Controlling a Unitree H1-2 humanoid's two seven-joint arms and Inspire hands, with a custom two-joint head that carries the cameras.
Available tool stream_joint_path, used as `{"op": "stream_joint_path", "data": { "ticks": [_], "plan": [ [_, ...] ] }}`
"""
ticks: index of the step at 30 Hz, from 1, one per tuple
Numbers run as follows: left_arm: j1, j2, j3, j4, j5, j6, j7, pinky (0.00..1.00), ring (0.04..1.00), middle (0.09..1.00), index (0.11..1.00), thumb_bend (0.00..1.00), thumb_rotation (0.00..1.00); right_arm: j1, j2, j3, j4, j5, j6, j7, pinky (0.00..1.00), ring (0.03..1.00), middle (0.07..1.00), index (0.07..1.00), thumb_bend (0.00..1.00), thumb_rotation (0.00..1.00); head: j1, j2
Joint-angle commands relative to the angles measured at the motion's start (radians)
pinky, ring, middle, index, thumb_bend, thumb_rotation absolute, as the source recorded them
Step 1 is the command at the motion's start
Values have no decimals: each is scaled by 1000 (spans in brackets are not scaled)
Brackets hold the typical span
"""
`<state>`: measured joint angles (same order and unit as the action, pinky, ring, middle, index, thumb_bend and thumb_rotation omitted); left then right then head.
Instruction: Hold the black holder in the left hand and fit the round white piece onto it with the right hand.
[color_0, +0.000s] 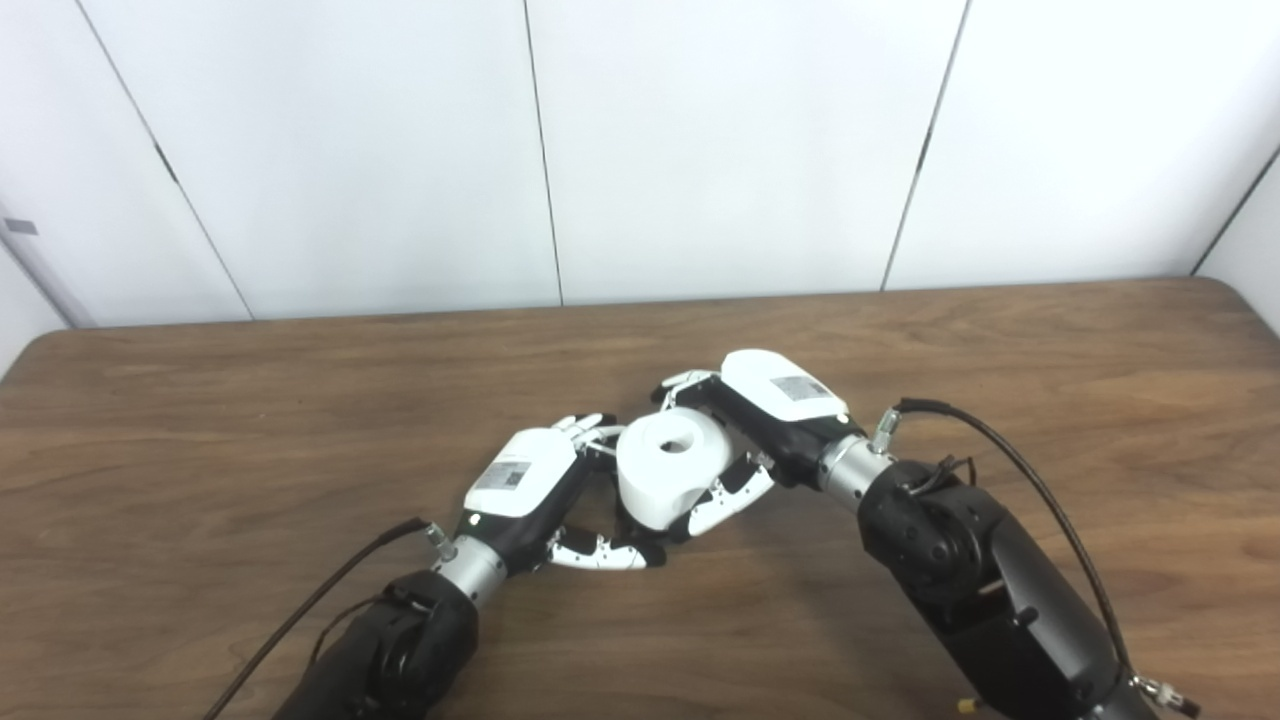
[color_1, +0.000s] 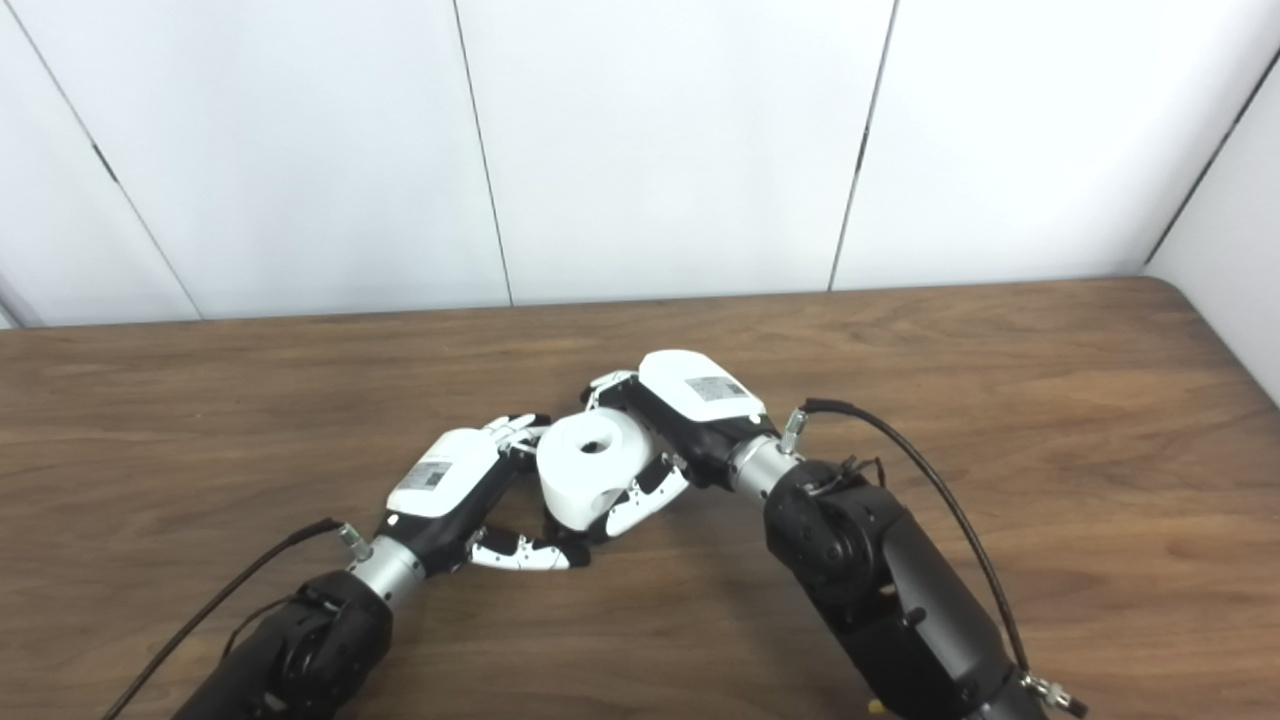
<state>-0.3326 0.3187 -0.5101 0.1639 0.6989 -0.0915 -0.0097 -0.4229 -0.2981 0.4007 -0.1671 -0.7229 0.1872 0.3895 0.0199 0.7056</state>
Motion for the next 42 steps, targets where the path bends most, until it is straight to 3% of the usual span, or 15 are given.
{"op": "stream_joint_path", "data": {
  "ticks": [1,16,23,42],
  "plan": [
    [40,29,-30,32,46,27,-82,955,932,858,485,524,56,-12,-9,-7,-19,-10,-7,3,603,762,857,997,897,318,0,1],
    [41,32,-29,29,48,28,-82,962,927,856,485,524,56,2,8,-31,-10,20,-39,-48,616,748,827,971,875,250,3,12],
    [39,34,-28,32,46,23,-80,959,927,857,485,524,56,3,12,-40,-4,27,-51,-66,576,722,832,994,882,256,1,14],
    [36,39,-27,31,50,19,-79,957,928,853,485,524,56,-4,8,-58,6,41,-59,-60,607,729,839,1000,909,275,5,19]
  ]
}}
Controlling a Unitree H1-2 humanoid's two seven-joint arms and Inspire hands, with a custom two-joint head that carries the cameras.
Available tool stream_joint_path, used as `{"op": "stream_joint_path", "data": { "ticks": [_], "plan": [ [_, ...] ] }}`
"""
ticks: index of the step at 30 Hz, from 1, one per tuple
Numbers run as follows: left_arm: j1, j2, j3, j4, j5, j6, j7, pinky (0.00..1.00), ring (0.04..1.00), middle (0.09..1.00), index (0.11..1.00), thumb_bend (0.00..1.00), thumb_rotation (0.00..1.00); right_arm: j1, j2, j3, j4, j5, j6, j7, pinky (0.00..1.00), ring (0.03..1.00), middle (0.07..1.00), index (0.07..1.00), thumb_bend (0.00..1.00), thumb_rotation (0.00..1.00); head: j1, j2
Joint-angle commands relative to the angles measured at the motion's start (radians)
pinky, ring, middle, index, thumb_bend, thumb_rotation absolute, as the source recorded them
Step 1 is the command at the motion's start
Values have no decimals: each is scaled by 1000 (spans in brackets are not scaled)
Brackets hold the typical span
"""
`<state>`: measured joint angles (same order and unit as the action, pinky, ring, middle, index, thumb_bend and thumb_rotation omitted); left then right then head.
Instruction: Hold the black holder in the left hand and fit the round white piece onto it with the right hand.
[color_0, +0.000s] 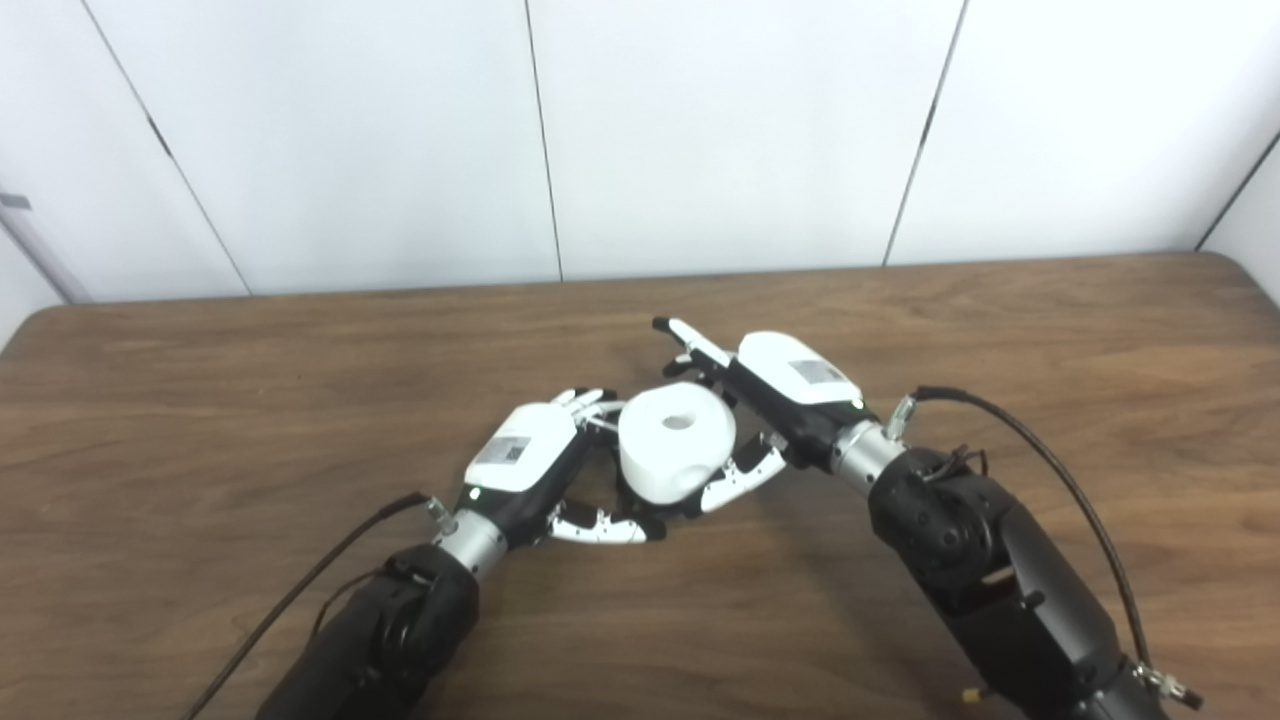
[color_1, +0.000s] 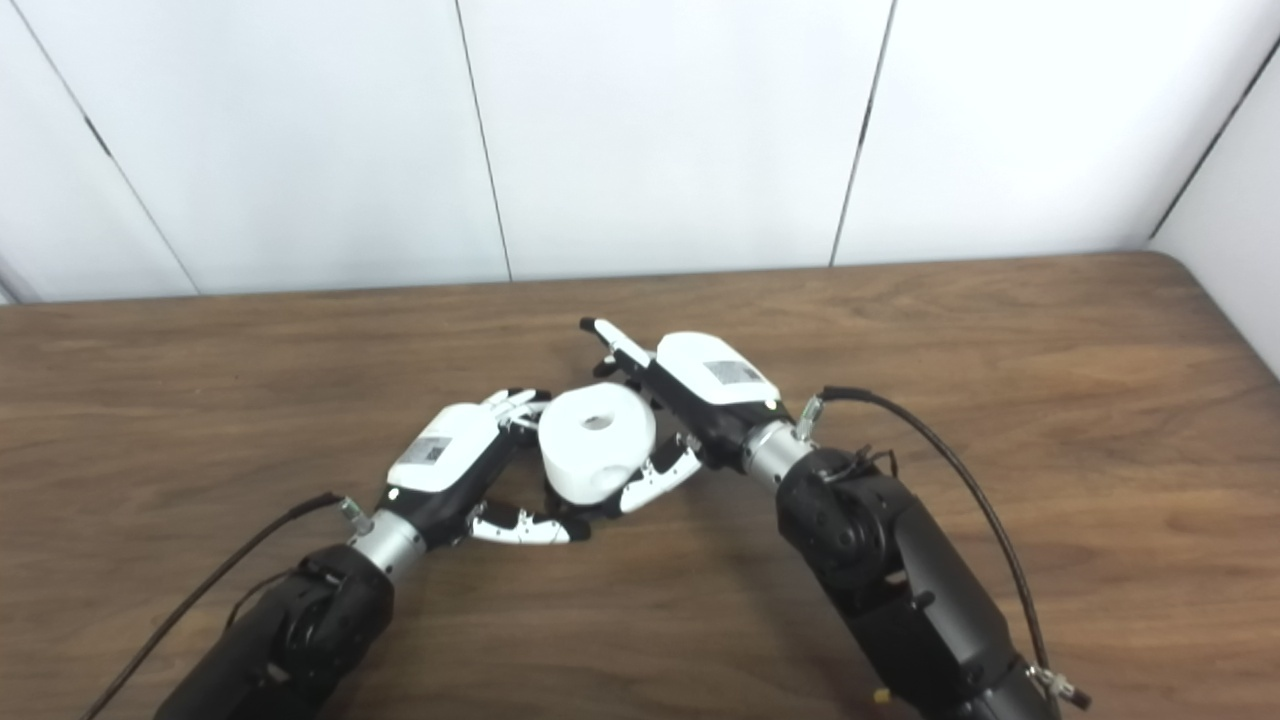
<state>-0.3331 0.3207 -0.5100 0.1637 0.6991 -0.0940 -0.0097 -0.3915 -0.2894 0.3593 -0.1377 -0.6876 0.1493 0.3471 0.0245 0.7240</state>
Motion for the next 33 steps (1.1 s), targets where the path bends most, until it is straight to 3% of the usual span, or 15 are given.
{"op": "stream_joint_path", "data": {
  "ticks": [1,8,13,20,23,27,29,33],
  "plan": [
    [36,37,-27,28,50,25,-82,956,928,853,485,524,56,-37,-2,-16,-23,6,-21,-14,606,729,841,1000,913,279,0,0],
    [32,38,-27,30,48,18,-79,942,926,853,485,524,56,-49,-22,-9,-28,8,-10,26,611,753,862,1000,947,294,2,1],
    [36,38,-26,26,50,25,-79,936,925,853,485,524,57,-83,-115,-4,-95,34,87,240,641,833,944,1000,968,268,3,0],
    [34,43,-21,25,51,29,-82,923,925,855,485,524,57,-89,-255,-64,-144,114,152,376,677,889,970,1000,934,68,-1,-5],
    [31,46,-20,30,49,22,-75,913,922,855,484,524,57,-77,-286,-147,-110,179,135,330,669,868,950,994,886,11,-6,-7],
    [30,44,-18,32,49,20,-70,914,923,855,485,524,57,-63,-270,-279,-52,299,63,228,620,802,907,948,817,0,-4,-6],
    [31,42,-16,32,46,18,-68,917,922,853,485,524,57,-59,-257,-319,-59,321,59,182,581,766,890,917,773,0,-2,-6],
    [32,42,-18,30,48,21,-73,917,924,856,484,524,57,-52,-179,-410,-41,339,32,4,534,703,841,861,748,0,-4,-6]
  ]
}}
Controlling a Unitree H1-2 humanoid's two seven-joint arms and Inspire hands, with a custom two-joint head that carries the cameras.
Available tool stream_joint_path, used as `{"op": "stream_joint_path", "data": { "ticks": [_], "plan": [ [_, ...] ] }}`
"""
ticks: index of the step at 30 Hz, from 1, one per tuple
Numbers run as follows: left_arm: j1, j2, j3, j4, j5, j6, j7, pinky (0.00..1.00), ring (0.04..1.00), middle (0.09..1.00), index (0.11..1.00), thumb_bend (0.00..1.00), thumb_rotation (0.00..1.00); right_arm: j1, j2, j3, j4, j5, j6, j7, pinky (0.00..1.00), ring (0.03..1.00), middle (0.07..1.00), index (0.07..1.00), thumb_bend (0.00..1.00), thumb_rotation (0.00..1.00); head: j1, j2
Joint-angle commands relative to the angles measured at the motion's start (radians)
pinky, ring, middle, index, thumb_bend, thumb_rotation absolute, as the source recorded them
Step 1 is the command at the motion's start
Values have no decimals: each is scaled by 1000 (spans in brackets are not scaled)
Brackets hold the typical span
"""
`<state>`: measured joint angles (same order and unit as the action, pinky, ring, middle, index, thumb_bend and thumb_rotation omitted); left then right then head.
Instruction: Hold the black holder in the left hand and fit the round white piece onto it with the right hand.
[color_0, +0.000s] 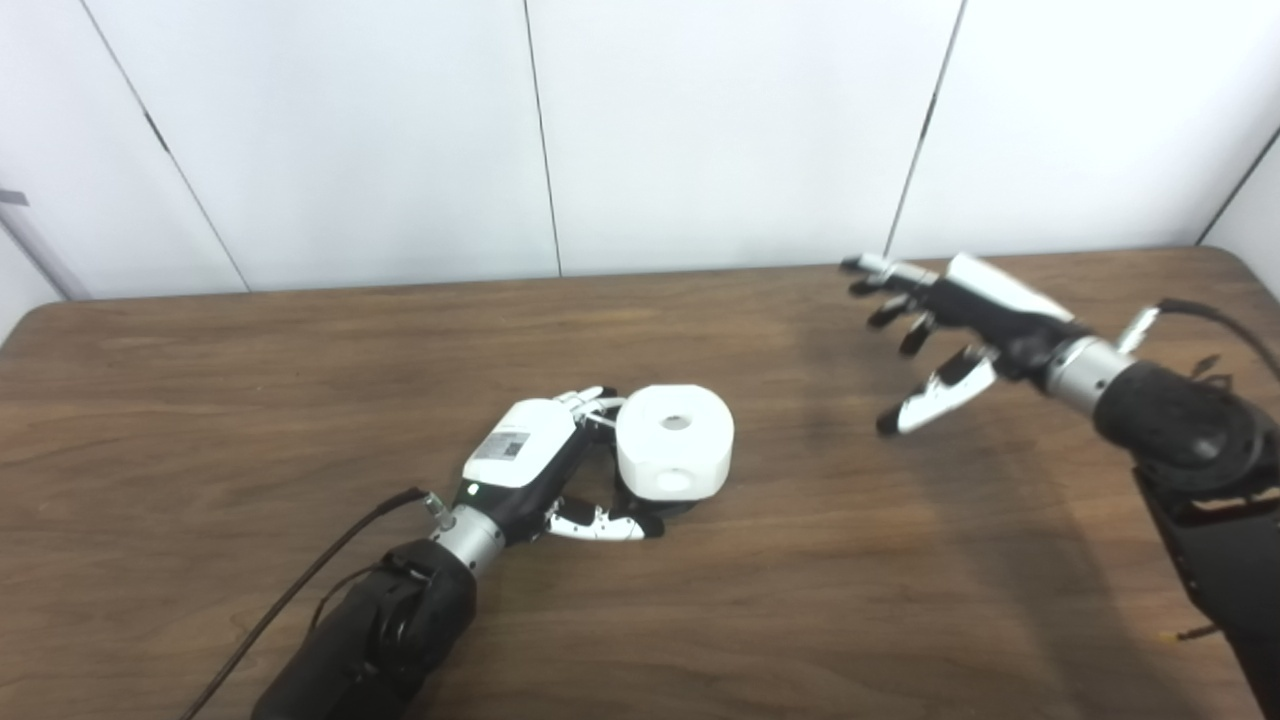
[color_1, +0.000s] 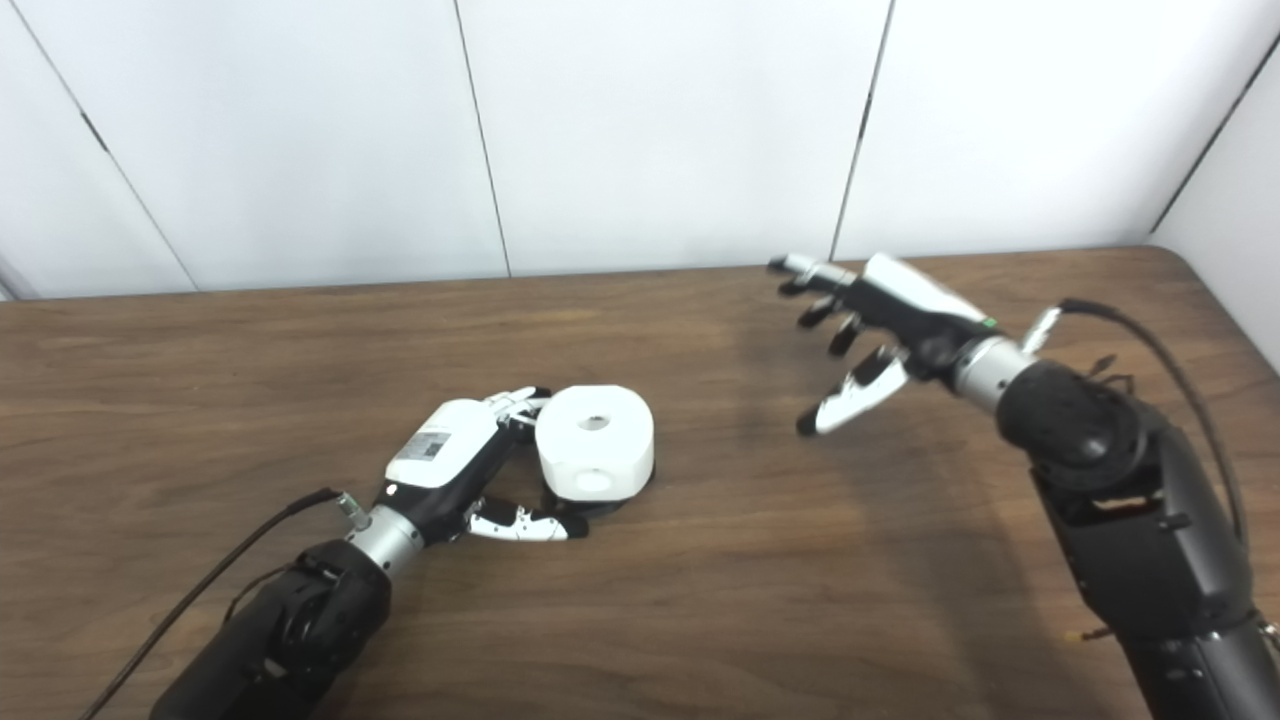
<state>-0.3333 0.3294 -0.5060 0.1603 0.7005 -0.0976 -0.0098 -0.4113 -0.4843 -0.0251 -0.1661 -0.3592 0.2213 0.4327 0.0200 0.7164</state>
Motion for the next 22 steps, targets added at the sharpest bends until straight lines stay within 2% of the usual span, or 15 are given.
{"op": "stream_joint_path", "data": {
  "ticks": [1,7,12,13,15,18,21,22],
  "plan": [
    [32,33,-22,34,48,24,-72,913,923,855,484,524,57,-31,30,-36,-13,9,-41,-110,531,694,829,850,742,0,1,1],
    [35,35,-20,28,44,28,-77,919,922,856,484,524,57,-25,121,-99,-7,53,-26,-247,576,712,812,847,731,0,3,2],
    [38,38,-12,16,27,43,-100,928,925,861,487,524,62,-3,143,-76,-4,53,-49,-279,559,696,789,812,759,0,6,1],
    [39,41,-9,5,21,58,-121,930,928,879,573,713,173,1,144,-69,-4,52,-50,-283,558,695,788,810,760,0,12,2],
    [44,50,6,-28,11,97,-166,937,944,945,776,935,366,7,144,-57,-4,49,-49,-288,554,693,789,812,760,0,12,2],
    [57,64,50,-63,-1,129,-175,928,952,983,950,995,455,13,139,-41,-2,43,-52,-297,544,686,794,816,756,0,12,2],
    [76,66,108,-81,-14,131,-141,913,952,981,995,1000,441,16,138,-34,-1,45,-52,-303,545,686,796,818,756,0,21,2],
    [86,59,144,-86,-37,128,-115,907,949,978,998,1000,435,16,138,-33,2,47,-53,-303,546,687,796,818,756,0,26,-1]
  ]
}}
